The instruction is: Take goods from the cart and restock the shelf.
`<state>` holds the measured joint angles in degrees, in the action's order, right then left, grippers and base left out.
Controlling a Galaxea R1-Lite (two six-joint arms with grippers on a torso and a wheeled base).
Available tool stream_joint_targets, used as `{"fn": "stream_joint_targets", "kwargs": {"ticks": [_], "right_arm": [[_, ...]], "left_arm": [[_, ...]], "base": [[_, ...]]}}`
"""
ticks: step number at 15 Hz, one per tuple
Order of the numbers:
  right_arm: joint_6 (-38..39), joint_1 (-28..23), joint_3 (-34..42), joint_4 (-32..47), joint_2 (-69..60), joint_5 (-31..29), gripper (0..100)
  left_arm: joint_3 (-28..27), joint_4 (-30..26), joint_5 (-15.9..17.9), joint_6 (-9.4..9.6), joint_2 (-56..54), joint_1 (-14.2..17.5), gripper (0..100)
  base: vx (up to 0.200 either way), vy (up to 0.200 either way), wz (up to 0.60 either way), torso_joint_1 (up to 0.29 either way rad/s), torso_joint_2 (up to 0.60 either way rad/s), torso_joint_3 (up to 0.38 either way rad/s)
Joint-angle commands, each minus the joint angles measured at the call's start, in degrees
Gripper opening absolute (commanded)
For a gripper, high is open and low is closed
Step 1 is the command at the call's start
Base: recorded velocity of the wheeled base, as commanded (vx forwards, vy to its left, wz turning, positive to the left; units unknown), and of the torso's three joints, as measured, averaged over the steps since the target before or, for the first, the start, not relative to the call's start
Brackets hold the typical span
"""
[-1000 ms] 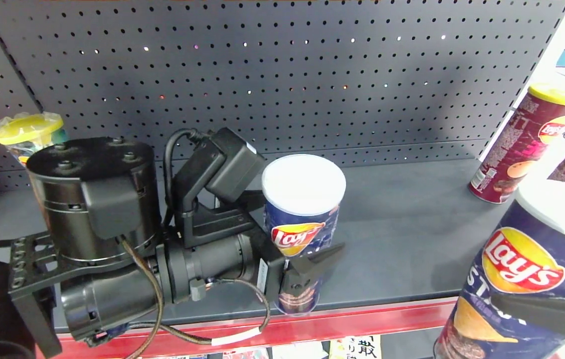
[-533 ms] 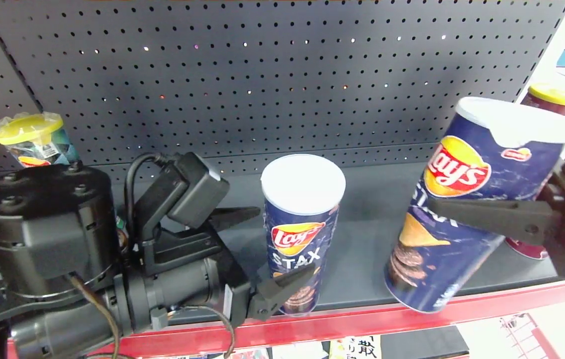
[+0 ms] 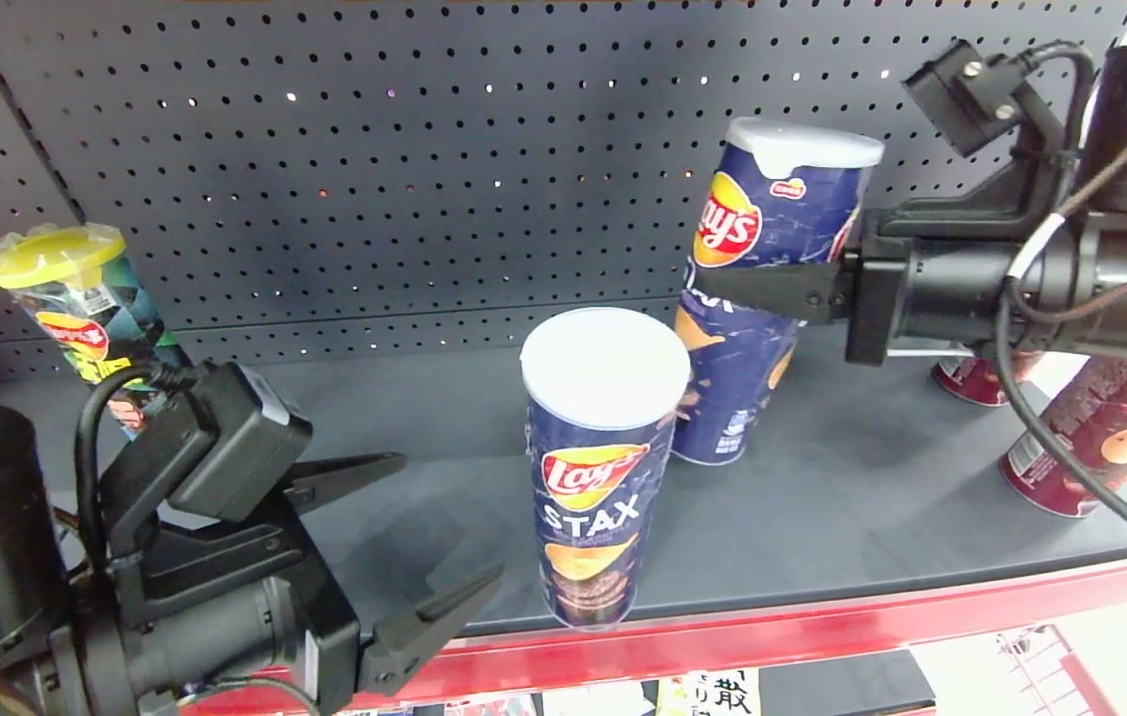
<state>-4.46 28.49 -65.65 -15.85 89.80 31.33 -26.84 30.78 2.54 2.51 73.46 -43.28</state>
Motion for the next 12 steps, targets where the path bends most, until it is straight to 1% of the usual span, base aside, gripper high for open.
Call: {"fn": "stream_joint_targets", "kwargs": {"ticks": [1, 3, 4, 6, 7, 12], "right_arm": [[-0.3, 0.3, -4.1, -0.3, 6.0, 0.8, 0], [-2.5, 1.0, -4.8, -0.4, 8.5, 1.6, 0], [-4.1, 1.0, -4.9, -0.5, 9.8, 2.2, 0], [-5.9, 0.8, -5.5, -0.6, 11.5, 3.0, 0], [-6.7, 0.8, -6.9, -0.7, 12.8, 3.4, 0], [-6.8, 1.1, -10.6, -3.5, 17.2, 3.9, 0]], "left_arm": [[1.1, -0.5, 0.1, -0.05, -3.2, 1.3, 100], [1.8, -0.4, 0.3, -0.23, -4.0, 1.8, 100], [1.7, -0.4, -0.2, -0.31, -3.9, 2.3, 100], [1.7, -0.4, -0.2, -0.31, -4.1, 3.8, 100], [1.4, -0.4, -0.2, -0.31, -4.1, 4.5, 100], [1.4, -0.4, -0.3, -0.31, -4.1, 4.9, 100]], "base": [[0.000, 0.000, 0.00, 0.000, 0.00, 0.000], [0.000, 0.000, 0.00, 0.000, 0.00, 0.000], [0.000, 0.000, 0.00, 0.000, 0.00, 0.000], [0.000, 0.000, 0.00, 0.000, 0.00, 0.000], [0.000, 0.000, 0.00, 0.000, 0.00, 0.000], [0.000, 0.000, 0.00, 0.000, 0.00, 0.000]]}}
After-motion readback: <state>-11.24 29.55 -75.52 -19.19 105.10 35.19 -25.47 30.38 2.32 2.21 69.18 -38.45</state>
